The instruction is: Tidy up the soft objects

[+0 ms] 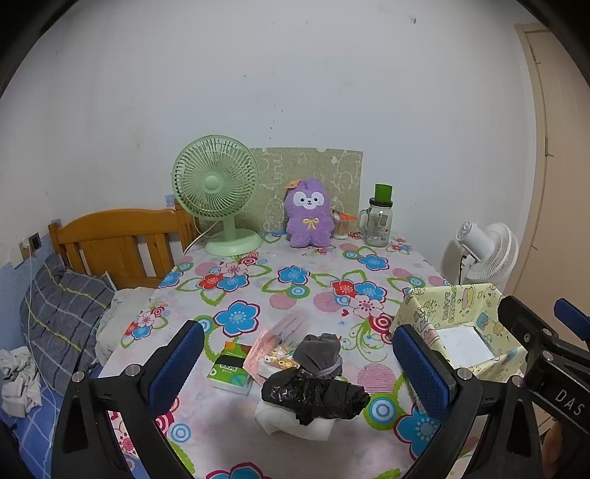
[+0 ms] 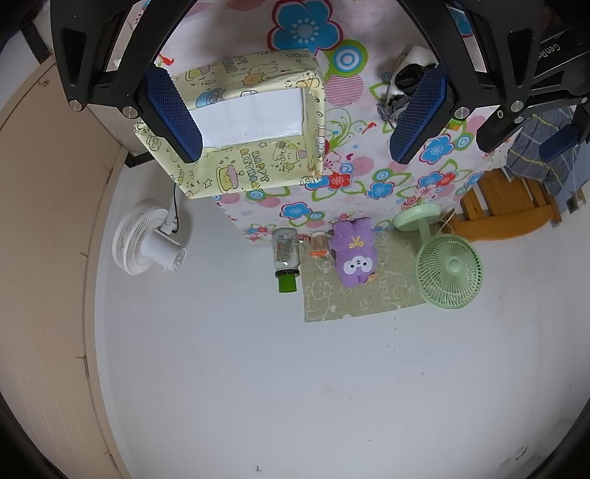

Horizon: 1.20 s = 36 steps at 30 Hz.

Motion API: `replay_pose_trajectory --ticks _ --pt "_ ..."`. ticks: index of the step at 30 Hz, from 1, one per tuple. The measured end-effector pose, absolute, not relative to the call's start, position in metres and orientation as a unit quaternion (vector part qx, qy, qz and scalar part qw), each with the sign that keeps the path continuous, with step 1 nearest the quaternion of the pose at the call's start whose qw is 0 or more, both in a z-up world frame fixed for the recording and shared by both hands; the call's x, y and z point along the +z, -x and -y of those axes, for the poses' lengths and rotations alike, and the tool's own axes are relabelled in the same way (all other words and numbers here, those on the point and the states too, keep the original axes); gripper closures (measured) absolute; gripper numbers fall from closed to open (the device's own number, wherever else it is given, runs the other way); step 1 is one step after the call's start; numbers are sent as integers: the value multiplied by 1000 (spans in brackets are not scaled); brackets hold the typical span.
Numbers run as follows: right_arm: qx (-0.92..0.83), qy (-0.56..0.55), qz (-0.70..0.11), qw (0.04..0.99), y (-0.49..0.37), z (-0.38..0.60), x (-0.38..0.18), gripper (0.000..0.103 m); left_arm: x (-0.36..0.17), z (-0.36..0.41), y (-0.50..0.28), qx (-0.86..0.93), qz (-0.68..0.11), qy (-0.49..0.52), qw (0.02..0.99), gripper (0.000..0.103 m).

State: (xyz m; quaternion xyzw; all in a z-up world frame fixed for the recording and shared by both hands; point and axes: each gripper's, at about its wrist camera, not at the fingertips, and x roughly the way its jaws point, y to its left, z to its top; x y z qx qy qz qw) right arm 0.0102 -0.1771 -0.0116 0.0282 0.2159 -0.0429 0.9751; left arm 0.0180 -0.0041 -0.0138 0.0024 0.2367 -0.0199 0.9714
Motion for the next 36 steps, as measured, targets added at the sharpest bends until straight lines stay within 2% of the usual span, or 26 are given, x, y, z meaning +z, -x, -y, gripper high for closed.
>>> replay_pose_trajectory --ticks 36 --pt "-46 -29 -218 975 -10 174 -10 0 -11 0 -21 -19 -243 1 970 0"
